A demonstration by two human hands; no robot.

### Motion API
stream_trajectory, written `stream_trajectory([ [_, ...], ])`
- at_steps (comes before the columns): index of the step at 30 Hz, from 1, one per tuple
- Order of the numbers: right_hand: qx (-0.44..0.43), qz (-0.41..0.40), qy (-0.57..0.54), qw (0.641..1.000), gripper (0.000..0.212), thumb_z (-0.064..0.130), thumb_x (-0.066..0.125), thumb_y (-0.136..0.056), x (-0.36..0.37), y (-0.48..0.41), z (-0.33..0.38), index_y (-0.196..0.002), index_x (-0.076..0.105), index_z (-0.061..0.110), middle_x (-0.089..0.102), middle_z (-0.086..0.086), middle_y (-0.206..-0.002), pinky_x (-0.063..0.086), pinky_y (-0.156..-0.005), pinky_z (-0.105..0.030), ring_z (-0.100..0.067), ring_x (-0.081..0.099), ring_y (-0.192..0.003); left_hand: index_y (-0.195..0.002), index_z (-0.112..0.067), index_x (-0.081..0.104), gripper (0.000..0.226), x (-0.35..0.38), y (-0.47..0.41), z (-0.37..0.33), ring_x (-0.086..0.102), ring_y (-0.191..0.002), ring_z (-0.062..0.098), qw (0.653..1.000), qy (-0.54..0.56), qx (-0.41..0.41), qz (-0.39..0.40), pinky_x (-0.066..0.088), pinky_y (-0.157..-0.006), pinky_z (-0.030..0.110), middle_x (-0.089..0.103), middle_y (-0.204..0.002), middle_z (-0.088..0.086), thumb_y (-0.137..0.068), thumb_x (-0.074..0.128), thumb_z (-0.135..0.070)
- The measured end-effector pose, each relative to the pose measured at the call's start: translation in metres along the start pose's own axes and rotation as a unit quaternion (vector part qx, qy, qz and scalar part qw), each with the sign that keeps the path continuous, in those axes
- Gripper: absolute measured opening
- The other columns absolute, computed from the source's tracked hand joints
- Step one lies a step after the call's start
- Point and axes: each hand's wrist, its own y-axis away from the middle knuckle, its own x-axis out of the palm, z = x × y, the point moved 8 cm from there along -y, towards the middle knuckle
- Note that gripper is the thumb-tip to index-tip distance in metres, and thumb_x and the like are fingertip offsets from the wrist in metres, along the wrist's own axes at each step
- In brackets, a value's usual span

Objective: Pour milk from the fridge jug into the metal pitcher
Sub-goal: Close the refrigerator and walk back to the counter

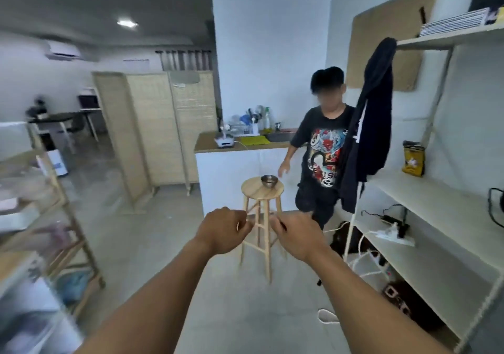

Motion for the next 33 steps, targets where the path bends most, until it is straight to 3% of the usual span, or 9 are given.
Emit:
stream_trajectory([
  [6,-0.157,0.072,-0.108,0.979,0.042,0.043,0.036,-0.099,0.092,-0.012,0.230,-0.067,0.042,0.016,0.054,-0.002,-0.066,0.044,-0.064,-0.040,-0.028,0.055,-0.071,-0.101,-0.026,0.055,0.037,-0.083,0.181,0.201,0.065,-0.095,0.027,0.979,-0.003,-0.205,-0.019,0.045,-0.076,0.035,0.072,-0.085,0.001,-0.093,0.044,-0.060],
  [10,-0.257,0.138,-0.144,0.946,0.041,0.047,0.035,-0.097,0.159,0.019,0.377,-0.070,0.042,0.017,0.056,-0.005,-0.073,0.044,-0.066,-0.042,-0.031,0.055,-0.076,-0.128,-0.024,0.050,0.050,-0.140,0.324,0.290,0.063,-0.104,0.030,0.950,-0.028,-0.309,-0.043,0.045,-0.083,0.038,0.072,-0.101,0.004,-0.094,0.044,-0.061],
  [12,-0.304,0.181,-0.152,0.923,0.038,0.047,0.035,-0.098,0.189,0.045,0.440,-0.075,0.046,0.019,0.057,-0.005,-0.078,0.044,-0.067,-0.040,-0.030,0.056,-0.081,-0.131,-0.023,0.048,0.053,-0.161,0.395,0.321,0.064,-0.103,0.031,0.930,-0.023,-0.363,-0.050,0.049,-0.086,0.040,0.071,-0.107,0.004,-0.093,0.047,-0.060],
  [17,-0.402,0.282,-0.169,0.855,0.036,0.052,0.032,-0.097,0.251,0.123,0.573,-0.091,0.053,0.024,0.055,0.001,-0.100,0.050,-0.079,-0.043,-0.020,0.057,-0.087,-0.131,-0.021,0.047,0.054,-0.198,0.557,0.362,0.061,-0.105,0.027,0.872,-0.024,-0.483,-0.072,0.047,-0.092,0.039,0.063,-0.117,0.006,-0.092,0.052,-0.059],
  [21,-0.454,0.319,-0.168,0.815,0.034,0.051,0.033,-0.098,0.288,0.167,0.651,-0.097,0.054,0.024,0.053,0.000,-0.107,0.048,-0.084,-0.044,-0.023,0.055,-0.095,-0.137,-0.023,0.042,0.060,-0.214,0.643,0.367,0.057,-0.117,0.027,0.833,-0.063,-0.547,-0.065,0.041,-0.098,0.039,0.057,-0.131,0.004,-0.091,0.049,-0.062],
  [31,-0.563,0.430,-0.148,0.690,0.031,0.051,0.034,-0.097,0.409,0.290,0.807,-0.098,0.052,0.026,0.054,0.000,-0.110,0.048,-0.083,-0.038,-0.020,0.055,-0.094,-0.138,-0.024,0.039,0.065,-0.211,0.841,0.413,0.057,-0.116,0.027,0.695,-0.080,-0.714,-0.040,0.041,-0.100,0.042,0.055,-0.133,0.003,-0.089,0.045,-0.067],
  [33,-0.568,0.439,-0.153,0.679,0.031,0.050,0.036,-0.097,0.429,0.300,0.829,-0.098,0.054,0.025,0.054,0.000,-0.110,0.049,-0.083,-0.038,-0.020,0.055,-0.095,-0.137,-0.024,0.039,0.064,-0.214,0.863,0.424,0.057,-0.117,0.026,0.677,-0.086,-0.730,-0.044,0.040,-0.101,0.042,0.055,-0.132,0.003,-0.089,0.045,-0.067],
])
